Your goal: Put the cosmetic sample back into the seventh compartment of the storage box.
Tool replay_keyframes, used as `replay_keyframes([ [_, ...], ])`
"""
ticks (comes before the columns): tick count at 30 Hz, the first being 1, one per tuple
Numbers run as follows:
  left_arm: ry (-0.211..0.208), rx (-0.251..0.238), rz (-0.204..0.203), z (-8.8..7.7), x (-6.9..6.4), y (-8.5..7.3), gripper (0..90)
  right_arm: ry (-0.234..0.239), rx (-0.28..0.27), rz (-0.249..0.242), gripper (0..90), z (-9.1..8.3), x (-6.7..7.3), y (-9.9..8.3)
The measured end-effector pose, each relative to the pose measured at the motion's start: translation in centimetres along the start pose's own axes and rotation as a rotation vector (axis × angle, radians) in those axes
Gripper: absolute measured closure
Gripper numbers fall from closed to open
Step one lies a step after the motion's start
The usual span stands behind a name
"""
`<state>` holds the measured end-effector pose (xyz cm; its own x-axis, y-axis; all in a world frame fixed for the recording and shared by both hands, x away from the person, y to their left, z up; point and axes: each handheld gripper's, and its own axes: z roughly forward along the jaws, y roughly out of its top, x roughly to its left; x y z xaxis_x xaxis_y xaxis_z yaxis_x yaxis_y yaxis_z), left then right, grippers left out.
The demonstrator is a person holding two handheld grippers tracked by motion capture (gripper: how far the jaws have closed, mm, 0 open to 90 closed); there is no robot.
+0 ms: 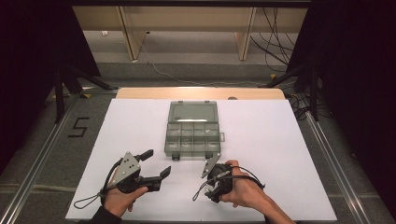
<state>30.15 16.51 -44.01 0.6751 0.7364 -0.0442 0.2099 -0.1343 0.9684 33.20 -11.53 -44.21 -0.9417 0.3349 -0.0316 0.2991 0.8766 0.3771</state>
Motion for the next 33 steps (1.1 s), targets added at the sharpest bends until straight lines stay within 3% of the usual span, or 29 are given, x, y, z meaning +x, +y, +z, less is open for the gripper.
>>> replay_keyframes([
  [12,-0.002,-0.005,0.002,0.0,0.0,0.0,15.9,0.019,0.061,-0.002,46.0,0.9,0.1,0.3],
  [33,-0.007,-0.009,0.003,0.1,0.0,0.0,15.9,0.043,0.121,0.018,72.8,1.8,-0.1,0.2],
])
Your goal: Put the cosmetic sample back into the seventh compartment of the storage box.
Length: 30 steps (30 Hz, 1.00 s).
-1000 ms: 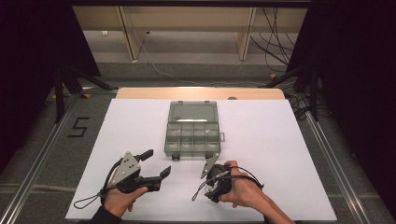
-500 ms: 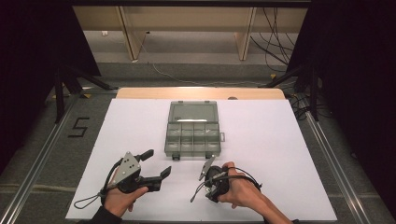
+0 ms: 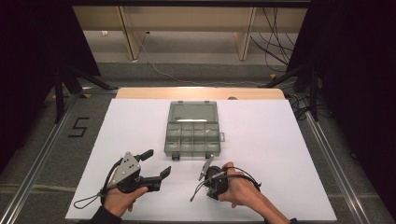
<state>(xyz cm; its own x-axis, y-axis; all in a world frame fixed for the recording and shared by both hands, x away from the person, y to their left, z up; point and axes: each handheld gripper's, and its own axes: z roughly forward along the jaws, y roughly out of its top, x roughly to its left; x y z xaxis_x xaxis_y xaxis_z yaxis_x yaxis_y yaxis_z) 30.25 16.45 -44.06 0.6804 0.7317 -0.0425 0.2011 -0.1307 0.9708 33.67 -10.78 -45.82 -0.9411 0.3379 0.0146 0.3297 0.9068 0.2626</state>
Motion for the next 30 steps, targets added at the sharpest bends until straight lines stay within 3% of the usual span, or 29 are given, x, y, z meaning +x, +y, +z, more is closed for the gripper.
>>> replay_keyframes([
  [3,0.000,-0.001,-0.001,0.0,0.0,0.0,15.9,0.005,0.003,-0.015,80.6,0.0,0.0,0.0],
  [9,0.005,0.007,-0.004,-0.1,-0.1,0.0,15.9,0.003,0.004,-0.018,81.0,0.0,0.1,0.0],
  [14,0.004,0.006,-0.004,-0.1,-0.1,0.1,15.9,-0.026,0.000,-0.064,81.0,-0.3,-0.2,0.1],
  [16,0.004,0.006,-0.002,-0.1,0.0,0.0,15.9,-0.027,-0.022,-0.043,81.0,-0.7,0.0,0.1],
  [24,0.005,0.006,-0.008,-0.1,-0.1,0.0,15.9,-0.062,-0.098,-0.052,81.0,-2.7,-0.4,0.3],
  [30,0.002,0.000,0.000,0.0,0.0,0.0,15.9,-0.073,-0.116,-0.054,81.0,-3.4,-0.8,0.6],
])
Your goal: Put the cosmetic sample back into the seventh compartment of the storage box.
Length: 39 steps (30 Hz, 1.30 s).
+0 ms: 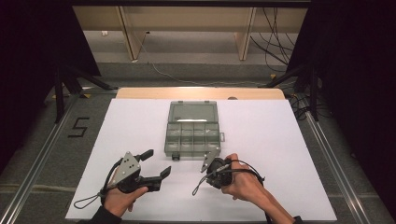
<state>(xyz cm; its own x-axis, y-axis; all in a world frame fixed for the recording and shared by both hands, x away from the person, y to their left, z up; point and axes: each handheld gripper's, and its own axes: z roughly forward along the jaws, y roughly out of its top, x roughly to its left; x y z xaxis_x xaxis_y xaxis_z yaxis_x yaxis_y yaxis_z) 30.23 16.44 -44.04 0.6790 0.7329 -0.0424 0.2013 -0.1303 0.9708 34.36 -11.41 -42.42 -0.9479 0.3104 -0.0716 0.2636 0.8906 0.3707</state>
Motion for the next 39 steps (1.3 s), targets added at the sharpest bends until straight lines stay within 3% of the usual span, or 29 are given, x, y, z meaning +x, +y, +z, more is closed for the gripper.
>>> replay_keyframes([
  [17,0.000,-0.001,0.000,0.0,0.0,0.0,15.9,-0.039,-0.071,0.027,81.0,-1.3,-1.2,0.6],
  [28,0.004,0.010,-0.004,-0.1,0.0,0.0,15.9,-0.053,-0.090,0.105,81.0,-1.7,-2.6,1.5],
  [34,0.005,0.009,-0.004,-0.1,0.1,0.0,15.9,-0.066,-0.100,0.111,81.0,-1.8,-3.4,2.2],
  [39,0.001,-0.002,-0.003,0.0,0.1,0.0,15.9,-0.069,-0.109,0.150,81.0,-1.8,-4.2,2.8],
])
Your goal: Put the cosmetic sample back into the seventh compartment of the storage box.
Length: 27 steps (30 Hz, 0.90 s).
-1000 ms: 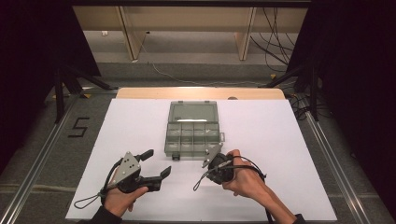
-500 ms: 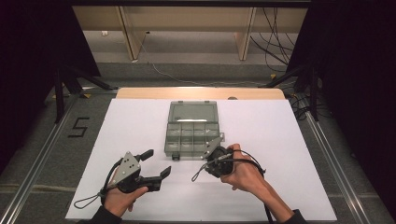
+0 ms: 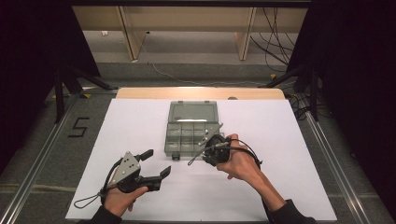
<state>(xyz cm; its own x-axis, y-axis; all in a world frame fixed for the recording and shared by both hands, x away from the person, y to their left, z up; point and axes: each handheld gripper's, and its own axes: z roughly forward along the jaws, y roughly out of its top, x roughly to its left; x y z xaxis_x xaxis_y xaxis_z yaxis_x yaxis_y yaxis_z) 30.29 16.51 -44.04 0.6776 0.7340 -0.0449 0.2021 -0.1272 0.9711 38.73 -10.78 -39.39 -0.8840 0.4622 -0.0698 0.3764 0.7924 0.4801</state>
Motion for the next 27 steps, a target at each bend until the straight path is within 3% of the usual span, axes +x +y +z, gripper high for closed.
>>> replay_keyframes([
  [18,0.003,0.011,-0.003,-0.1,0.0,0.0,15.9,-0.035,-0.020,0.064,81.0,1.3,-2.2,1.6],
  [21,-0.001,-0.006,0.002,0.0,0.1,0.0,15.9,-0.043,-0.031,0.080,81.0,1.5,-2.5,2.0],
  [27,0.003,0.004,-0.009,-0.1,0.0,0.0,15.9,-0.051,-0.038,0.119,81.0,2.0,-2.9,2.7],
])
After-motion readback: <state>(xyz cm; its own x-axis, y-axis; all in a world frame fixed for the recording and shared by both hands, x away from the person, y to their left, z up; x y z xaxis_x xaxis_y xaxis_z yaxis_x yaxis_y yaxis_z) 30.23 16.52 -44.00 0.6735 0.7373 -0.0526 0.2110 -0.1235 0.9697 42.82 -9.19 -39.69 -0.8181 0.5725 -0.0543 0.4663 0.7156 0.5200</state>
